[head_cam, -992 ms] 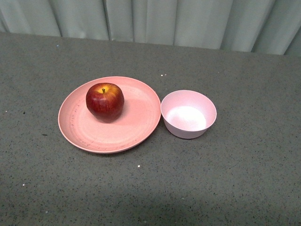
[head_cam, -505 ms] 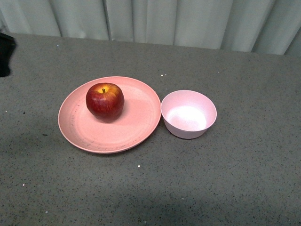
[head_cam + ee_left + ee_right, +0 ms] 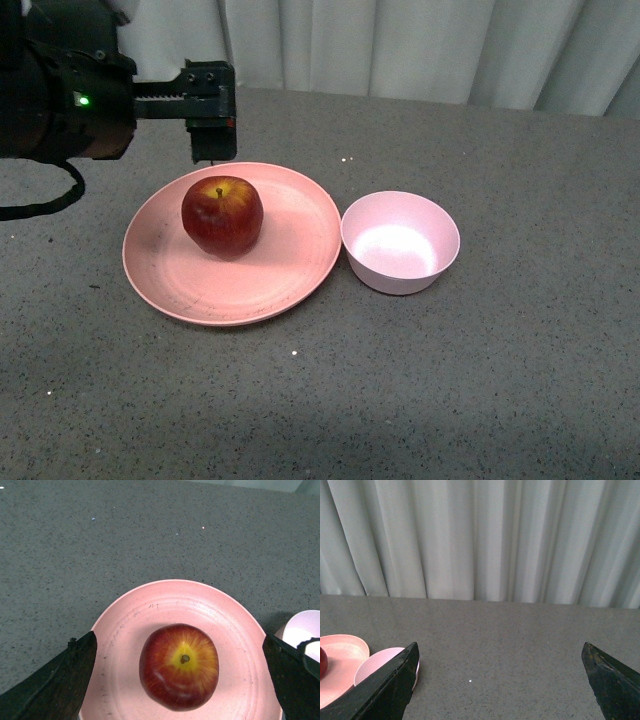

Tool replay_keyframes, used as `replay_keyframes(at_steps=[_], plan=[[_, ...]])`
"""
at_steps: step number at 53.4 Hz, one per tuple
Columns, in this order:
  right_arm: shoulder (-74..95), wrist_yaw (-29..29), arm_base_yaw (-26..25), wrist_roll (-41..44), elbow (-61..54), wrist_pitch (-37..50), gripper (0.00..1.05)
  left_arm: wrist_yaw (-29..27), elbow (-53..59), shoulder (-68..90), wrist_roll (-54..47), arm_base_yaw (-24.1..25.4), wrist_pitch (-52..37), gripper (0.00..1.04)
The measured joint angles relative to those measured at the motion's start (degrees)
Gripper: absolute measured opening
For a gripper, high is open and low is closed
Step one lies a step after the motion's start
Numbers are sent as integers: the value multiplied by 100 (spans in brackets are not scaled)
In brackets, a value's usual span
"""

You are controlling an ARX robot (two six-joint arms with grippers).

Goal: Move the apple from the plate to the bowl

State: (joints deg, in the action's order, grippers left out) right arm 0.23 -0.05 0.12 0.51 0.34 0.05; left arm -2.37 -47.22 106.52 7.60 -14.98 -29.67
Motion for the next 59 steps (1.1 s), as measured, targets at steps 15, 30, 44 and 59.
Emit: replay_keyframes(at_steps=[15,30,44,59], plan=[[0,0,0,0,0,0,95,92,-588,640,234,-22,442,98],[0,0,0,0,0,0,95,90,-737,992,256,-15,605,98],[0,0,0,0,0,0,95,107,-728,1126,262,-66,601,98],[0,0,0,0,0,0,95,105,-667,1285,299,-92,577,98]])
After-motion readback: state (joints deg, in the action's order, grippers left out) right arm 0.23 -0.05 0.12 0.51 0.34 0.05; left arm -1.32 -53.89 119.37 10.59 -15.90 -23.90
